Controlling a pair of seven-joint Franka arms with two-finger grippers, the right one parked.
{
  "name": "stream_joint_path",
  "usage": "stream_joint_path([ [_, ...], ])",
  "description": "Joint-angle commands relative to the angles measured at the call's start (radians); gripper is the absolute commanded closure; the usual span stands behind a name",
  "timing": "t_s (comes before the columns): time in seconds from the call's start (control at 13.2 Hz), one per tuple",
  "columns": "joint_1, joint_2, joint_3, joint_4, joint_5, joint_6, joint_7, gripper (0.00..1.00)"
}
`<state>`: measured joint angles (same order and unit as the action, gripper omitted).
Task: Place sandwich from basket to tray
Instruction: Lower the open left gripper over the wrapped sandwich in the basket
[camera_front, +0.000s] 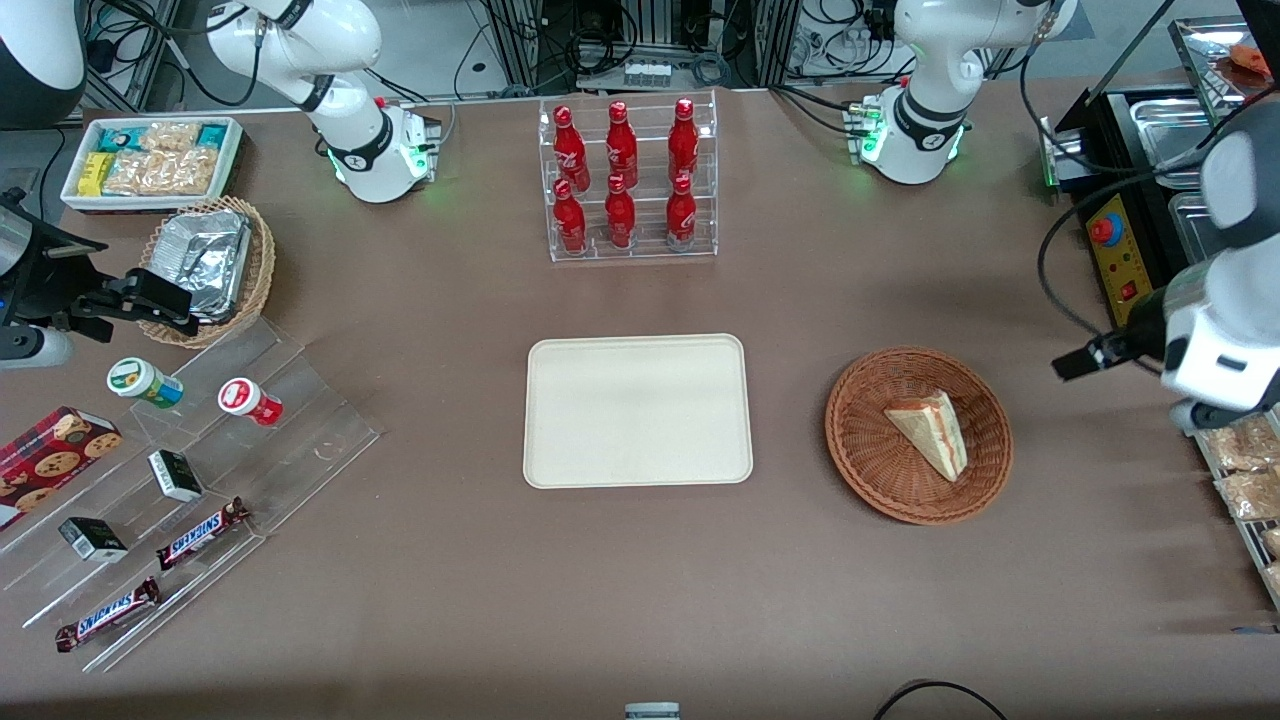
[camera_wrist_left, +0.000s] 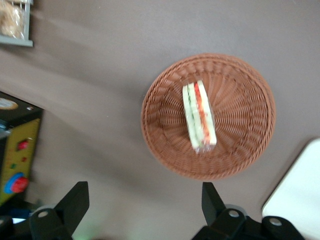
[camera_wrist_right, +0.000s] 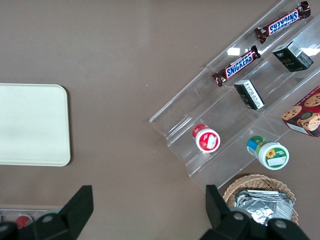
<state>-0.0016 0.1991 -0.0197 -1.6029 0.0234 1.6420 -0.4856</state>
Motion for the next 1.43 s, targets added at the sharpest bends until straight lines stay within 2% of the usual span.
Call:
stream_joint_path([
  [0.0, -0.012, 0.011, 0.004, -0.07, -0.055, 0.111, -0.189, 0.01],
  [0.3, -0.052, 0.023, 0.0, -0.274, -0.051, 0.416, -0.448, 0.01],
  [0.6, -0.095, 0.051, 0.001, -0.419, -0.042, 0.605, -0.551, 0.01],
  [1.36, -0.11, 0.081, 0.003, -0.543, -0.017, 0.746, -0.554, 0.01],
])
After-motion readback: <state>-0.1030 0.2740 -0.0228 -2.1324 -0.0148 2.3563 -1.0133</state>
